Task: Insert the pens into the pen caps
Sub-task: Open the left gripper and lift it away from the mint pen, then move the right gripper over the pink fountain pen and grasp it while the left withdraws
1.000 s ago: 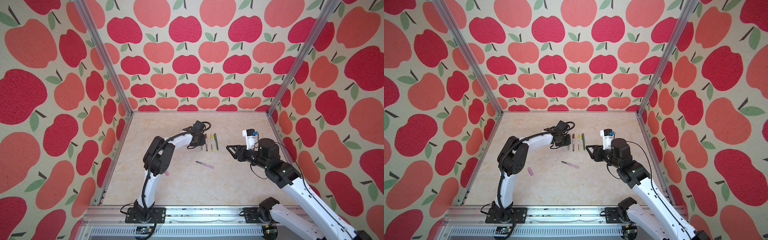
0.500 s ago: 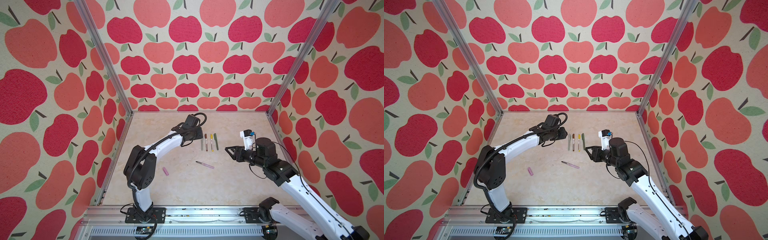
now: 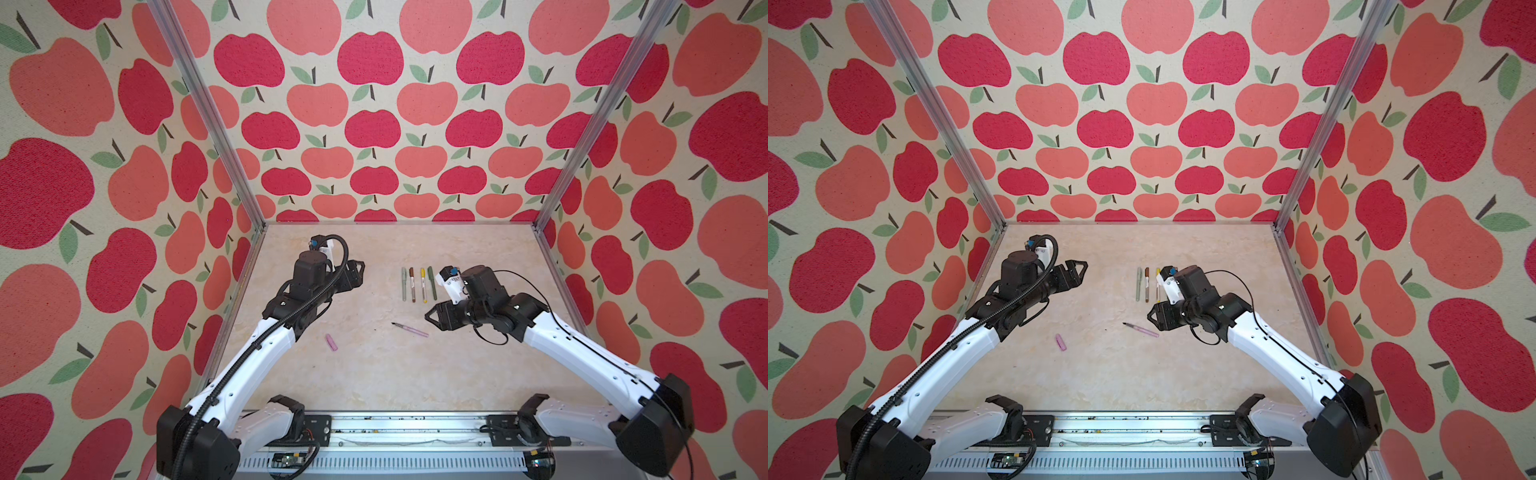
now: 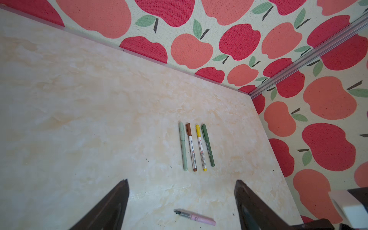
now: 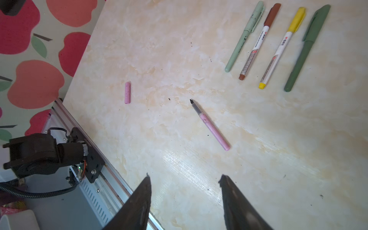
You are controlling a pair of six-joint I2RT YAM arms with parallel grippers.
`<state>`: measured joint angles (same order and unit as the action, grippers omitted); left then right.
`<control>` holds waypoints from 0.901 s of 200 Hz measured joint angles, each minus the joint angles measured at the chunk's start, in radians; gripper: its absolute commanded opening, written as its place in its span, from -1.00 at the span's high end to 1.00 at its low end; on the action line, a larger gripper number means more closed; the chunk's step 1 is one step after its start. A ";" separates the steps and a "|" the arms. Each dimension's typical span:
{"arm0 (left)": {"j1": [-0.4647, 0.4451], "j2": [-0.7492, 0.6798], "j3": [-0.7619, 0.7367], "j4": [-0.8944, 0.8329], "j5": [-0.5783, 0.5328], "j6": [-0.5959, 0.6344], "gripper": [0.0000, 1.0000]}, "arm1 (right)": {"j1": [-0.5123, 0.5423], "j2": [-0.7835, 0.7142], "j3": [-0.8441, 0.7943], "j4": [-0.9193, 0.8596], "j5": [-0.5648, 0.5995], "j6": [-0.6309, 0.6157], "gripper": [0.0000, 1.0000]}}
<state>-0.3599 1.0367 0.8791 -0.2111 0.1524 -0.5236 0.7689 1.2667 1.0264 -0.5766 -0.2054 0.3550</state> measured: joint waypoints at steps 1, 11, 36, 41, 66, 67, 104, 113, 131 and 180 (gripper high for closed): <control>0.002 -0.004 -0.003 0.000 0.001 -0.002 -0.99 | 0.003 0.005 0.003 -0.002 0.000 -0.003 -0.20; 0.023 -0.069 -0.053 -0.002 0.014 -0.009 -0.99 | 0.034 0.068 0.042 -0.019 0.015 -0.035 -0.26; 0.081 -0.222 -0.160 -0.008 0.051 -0.018 -0.99 | 0.088 0.214 0.137 -0.073 0.048 -0.123 -0.36; 0.092 -0.244 -0.176 -0.010 0.058 -0.024 -0.99 | 0.094 0.246 0.158 -0.084 0.056 -0.142 -0.37; 0.146 -0.322 -0.243 -0.018 0.107 -0.058 -0.99 | 0.100 0.369 0.232 -0.120 0.087 -0.219 -0.40; 0.148 -0.323 -0.245 -0.018 0.108 -0.060 -0.99 | 0.100 0.375 0.234 -0.121 0.088 -0.222 -0.40; 0.190 -0.341 -0.303 -0.040 0.185 -0.121 -0.99 | 0.100 0.507 0.289 -0.151 0.101 -0.282 -0.40; 0.190 -0.343 -0.312 -0.046 0.202 -0.132 -0.99 | 0.100 0.535 0.304 -0.154 0.102 -0.288 -0.39; 0.190 -0.358 -0.336 -0.050 0.230 -0.145 -0.99 | 0.100 0.582 0.325 -0.157 0.101 -0.296 -0.35; 0.193 -0.444 -0.386 -0.053 0.254 -0.186 -0.99 | 0.101 0.681 0.390 -0.164 0.112 -0.311 -0.31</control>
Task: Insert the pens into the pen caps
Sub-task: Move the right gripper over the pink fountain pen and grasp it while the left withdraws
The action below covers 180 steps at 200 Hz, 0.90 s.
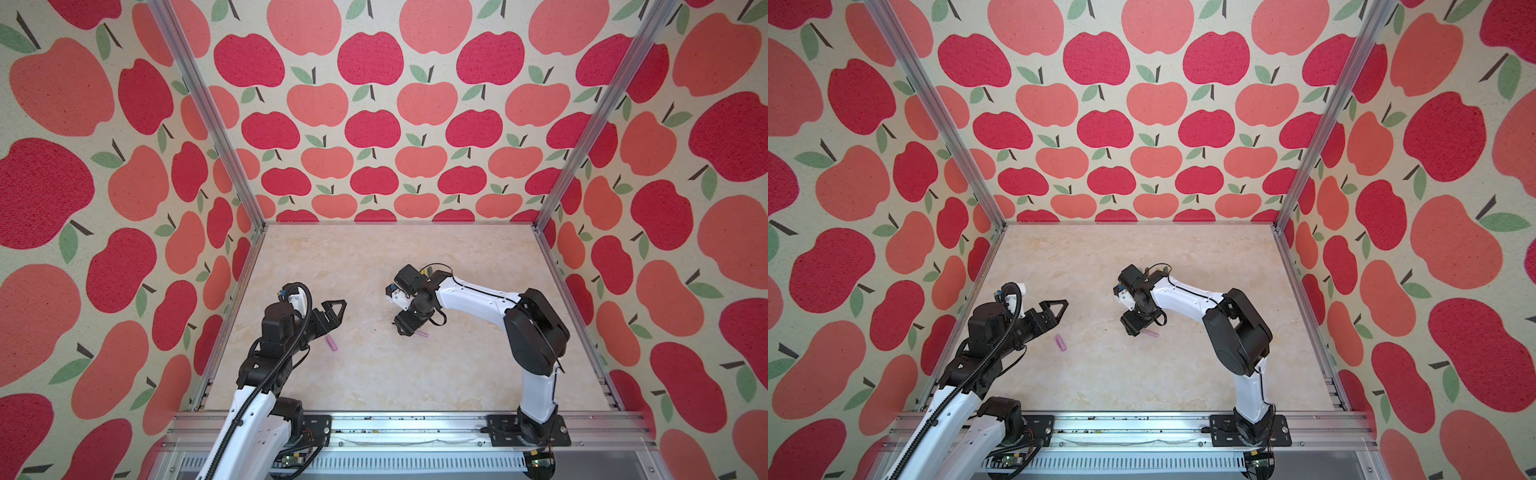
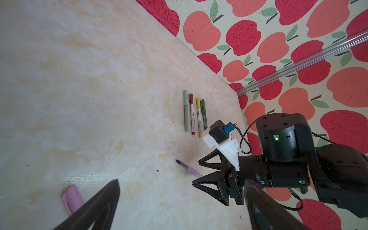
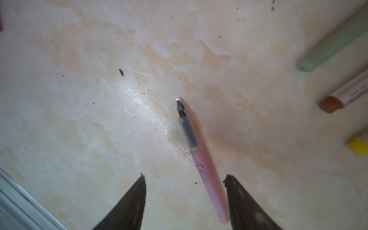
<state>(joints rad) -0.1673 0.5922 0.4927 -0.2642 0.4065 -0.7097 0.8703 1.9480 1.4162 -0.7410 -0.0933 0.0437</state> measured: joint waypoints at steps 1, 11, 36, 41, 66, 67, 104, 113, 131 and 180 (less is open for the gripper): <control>0.000 -0.001 -0.001 0.000 0.000 -0.001 -0.99 | 0.000 0.001 0.001 0.000 0.000 0.000 -0.31; 0.000 -0.016 -0.013 0.000 0.004 -0.011 -0.99 | 0.000 0.018 0.010 -0.001 0.006 -0.003 -0.30; 0.000 -0.047 -0.042 -0.001 0.012 -0.035 -0.99 | 0.000 0.050 0.021 -0.002 0.018 -0.011 -0.22; 0.000 -0.053 -0.047 -0.001 0.013 -0.039 -0.99 | 0.000 0.056 0.024 -0.002 0.021 -0.014 -0.20; 0.002 -0.078 -0.064 -0.001 0.014 -0.060 -0.99 | 0.000 0.082 0.031 -0.003 0.037 -0.019 -0.06; 0.002 -0.079 -0.064 -0.001 0.014 -0.060 -0.99 | 0.000 0.082 0.032 -0.004 0.037 -0.020 -0.05; 0.003 -0.083 -0.065 0.000 0.014 -0.066 -0.99 | 0.000 0.084 0.035 -0.006 0.056 -0.017 0.13; 0.004 -0.081 -0.065 0.000 0.014 -0.068 -0.99 | 0.000 0.085 0.035 -0.006 0.060 -0.017 0.16; 0.006 -0.072 -0.066 0.001 0.014 -0.071 -0.99 | 0.000 0.086 0.035 -0.005 0.065 -0.012 0.26; 0.009 -0.061 -0.066 0.004 0.019 -0.086 -0.99 | 0.007 0.090 0.035 0.000 0.090 0.003 0.52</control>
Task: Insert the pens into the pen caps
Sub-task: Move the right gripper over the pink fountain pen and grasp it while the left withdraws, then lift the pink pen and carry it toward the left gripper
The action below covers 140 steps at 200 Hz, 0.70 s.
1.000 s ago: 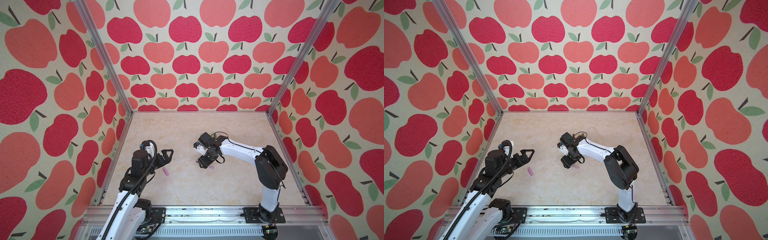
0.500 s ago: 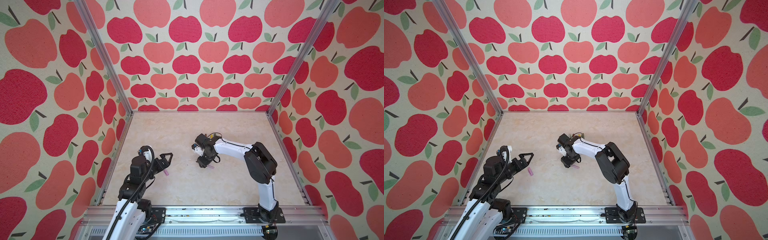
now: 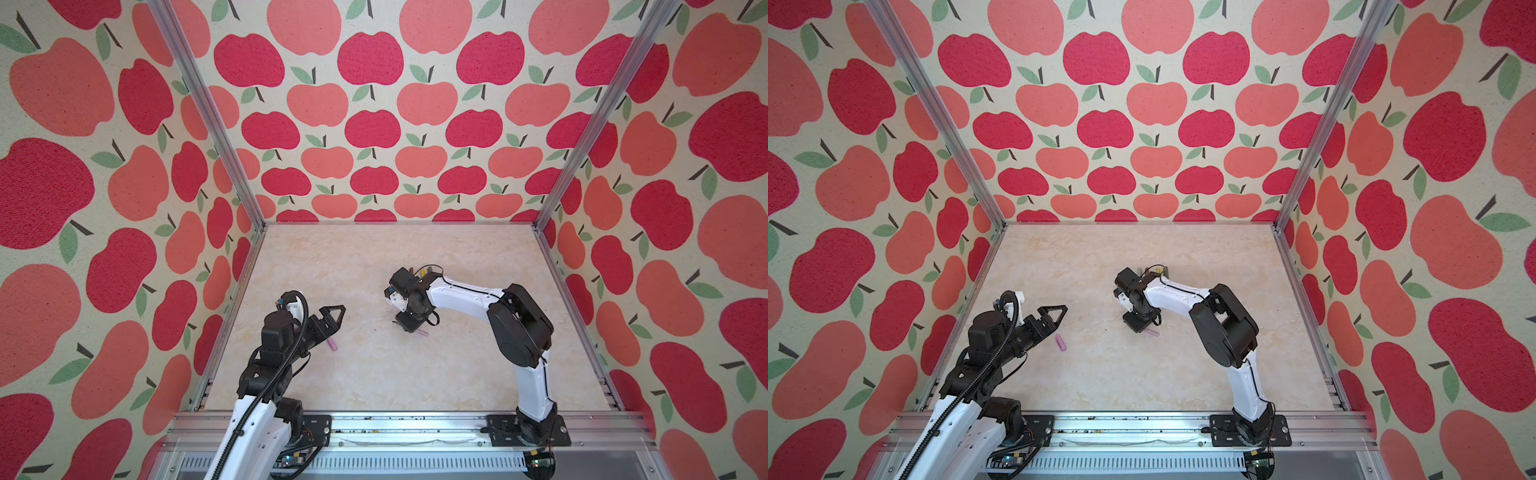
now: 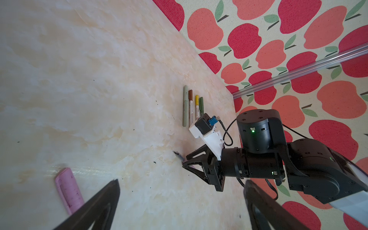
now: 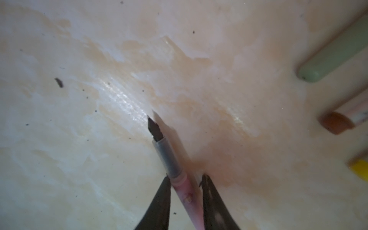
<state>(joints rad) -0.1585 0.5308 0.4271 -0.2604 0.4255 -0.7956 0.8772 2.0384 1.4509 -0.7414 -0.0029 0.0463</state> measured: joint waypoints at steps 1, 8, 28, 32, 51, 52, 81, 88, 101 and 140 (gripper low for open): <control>0.000 0.000 0.000 0.000 0.000 0.000 -0.99 | 0.000 0.000 0.000 0.000 0.000 0.000 0.53; 0.000 0.000 0.000 0.000 0.002 0.000 -0.99 | 0.000 0.000 0.000 0.001 0.004 0.002 0.56; 0.002 0.000 0.000 0.000 0.002 0.000 -0.99 | 0.000 0.000 0.000 0.003 0.007 0.011 0.63; 0.002 0.000 0.000 0.000 0.002 0.000 -0.99 | 0.000 0.000 0.000 0.003 0.006 0.014 0.64; 0.003 0.000 0.000 0.001 0.002 0.000 -0.99 | 0.000 0.000 0.000 0.007 0.006 0.026 0.68; 0.003 0.000 0.000 0.001 0.002 0.000 -0.99 | 0.000 0.000 0.000 0.007 0.006 0.028 0.68; 0.006 0.000 0.000 0.001 0.006 0.000 -0.99 | 0.000 -0.001 0.000 0.016 -0.018 0.056 0.72; 0.006 0.000 0.000 0.001 0.010 0.000 -0.99 | 0.000 -0.002 0.000 0.019 -0.030 0.065 0.73; 0.006 0.001 0.000 0.002 0.018 0.001 -0.99 | 0.000 -0.005 -0.004 0.029 -0.062 0.084 0.74; 0.010 0.014 0.000 0.014 0.093 0.001 -0.99 | -0.005 -0.086 -0.011 0.069 -0.183 0.150 0.74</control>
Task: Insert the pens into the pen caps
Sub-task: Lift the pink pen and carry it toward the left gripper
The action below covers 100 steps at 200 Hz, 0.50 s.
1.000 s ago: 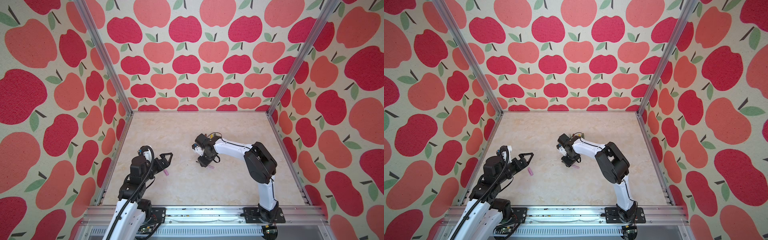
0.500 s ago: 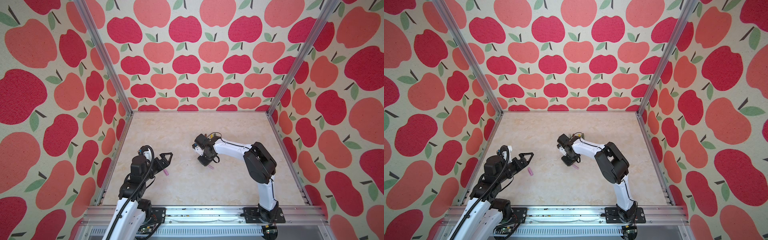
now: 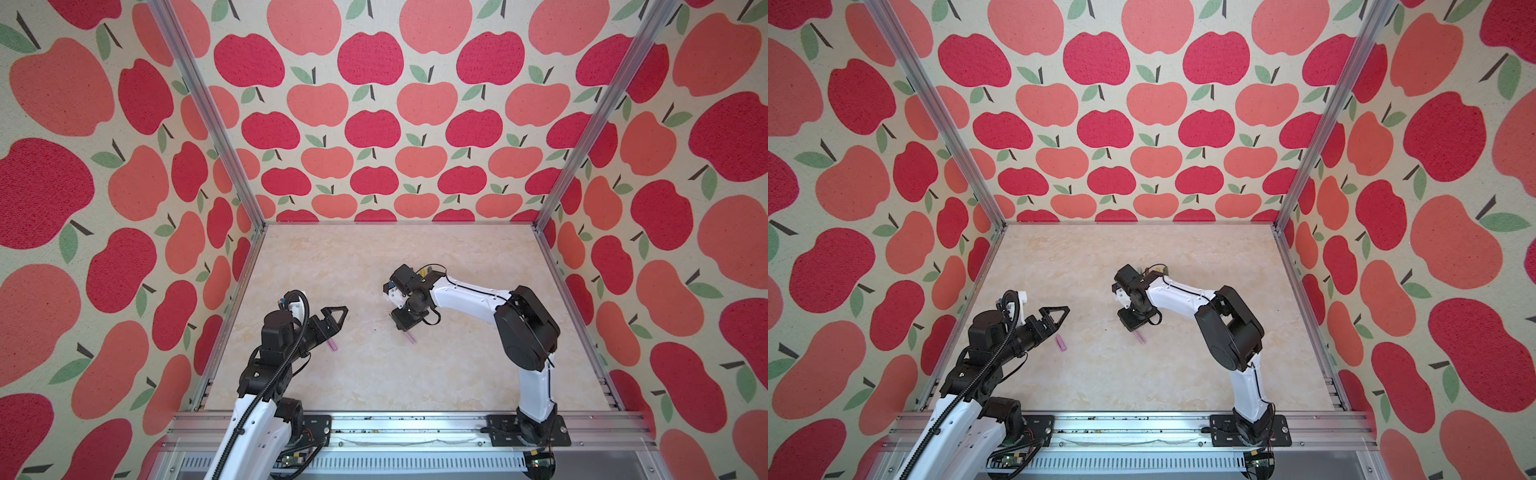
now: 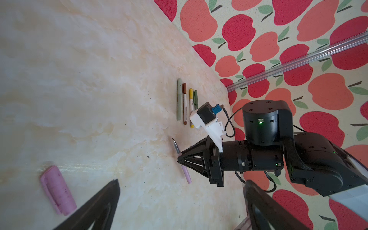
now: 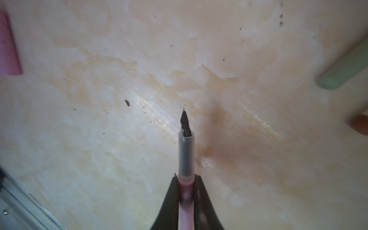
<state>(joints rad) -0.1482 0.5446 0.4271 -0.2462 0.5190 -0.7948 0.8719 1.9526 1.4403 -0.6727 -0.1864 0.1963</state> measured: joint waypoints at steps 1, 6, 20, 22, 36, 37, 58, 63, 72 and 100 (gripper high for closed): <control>0.000 0.000 0.000 0.000 0.003 0.000 -0.99 | 0.000 -0.003 0.000 0.002 -0.003 0.002 0.74; 0.000 0.004 0.000 0.003 0.019 0.000 -0.99 | -0.002 -0.021 0.000 0.011 -0.021 0.013 0.74; 0.003 0.016 0.000 0.012 0.068 0.000 -0.99 | -0.010 -0.082 -0.001 0.052 -0.074 0.048 0.75; 0.003 0.018 0.000 0.012 0.075 0.000 -0.99 | -0.011 -0.092 -0.001 0.060 -0.082 0.055 0.75; 0.003 0.026 0.000 0.013 0.124 0.000 -0.99 | -0.018 -0.153 -0.009 0.122 -0.133 0.099 0.76; 0.003 0.026 0.000 0.014 0.128 -0.001 -0.99 | -0.018 -0.156 -0.010 0.126 -0.135 0.101 0.76; 0.003 0.025 0.000 0.037 0.200 0.000 -0.94 | -0.026 -0.229 -0.047 0.257 -0.211 0.188 0.78; 0.003 0.025 0.000 0.050 0.217 -0.001 -0.93 | -0.028 -0.240 -0.059 0.290 -0.229 0.213 0.78; 0.003 0.025 -0.002 0.076 0.246 -0.001 -0.91 | -0.028 -0.255 -0.081 0.356 -0.259 0.255 0.78; -0.011 0.028 -0.013 0.158 0.308 -0.009 -0.86 | -0.028 -0.262 -0.133 0.532 -0.334 0.386 0.79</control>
<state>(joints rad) -0.1589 0.5728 0.4141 -0.0879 0.8272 -0.8036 0.8440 1.6905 1.3075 -0.1410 -0.5201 0.5827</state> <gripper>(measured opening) 0.935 0.137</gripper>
